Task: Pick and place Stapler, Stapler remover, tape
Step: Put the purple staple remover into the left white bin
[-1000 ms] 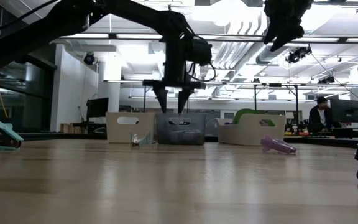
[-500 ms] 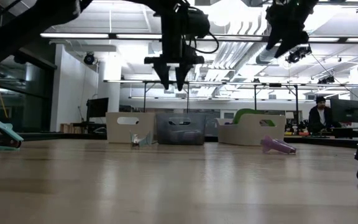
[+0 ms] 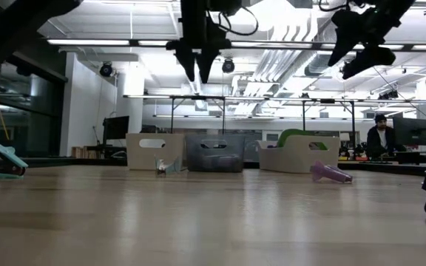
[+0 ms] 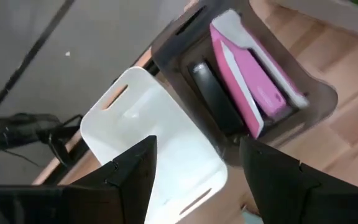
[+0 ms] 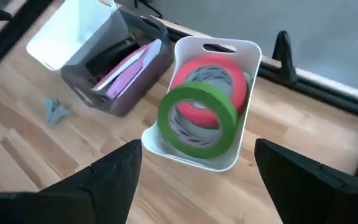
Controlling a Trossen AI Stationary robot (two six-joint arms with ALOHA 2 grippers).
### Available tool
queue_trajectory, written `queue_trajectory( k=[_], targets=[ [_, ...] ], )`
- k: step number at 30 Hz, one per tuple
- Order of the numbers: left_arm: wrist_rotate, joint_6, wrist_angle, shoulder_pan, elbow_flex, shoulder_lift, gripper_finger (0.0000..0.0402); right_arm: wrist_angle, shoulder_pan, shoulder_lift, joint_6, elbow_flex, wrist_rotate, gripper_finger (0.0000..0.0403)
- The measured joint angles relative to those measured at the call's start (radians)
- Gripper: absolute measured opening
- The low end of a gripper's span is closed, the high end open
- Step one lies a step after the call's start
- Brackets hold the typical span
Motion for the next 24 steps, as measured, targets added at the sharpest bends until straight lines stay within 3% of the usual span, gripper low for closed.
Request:
queue_trajectory(
  k=[9,24],
  targets=[
    [0.023,0.061,-0.003,-0.014,0.000,-0.029,0.0224,0.117,0.164,-0.085,0.161,-0.099,0.070,0.0304],
    [0.048,0.062,-0.006,-0.100,0.000,-0.049,0.0224,0.236,0.482,0.021,0.290,-0.112,0.291,0.0304]
  ],
)
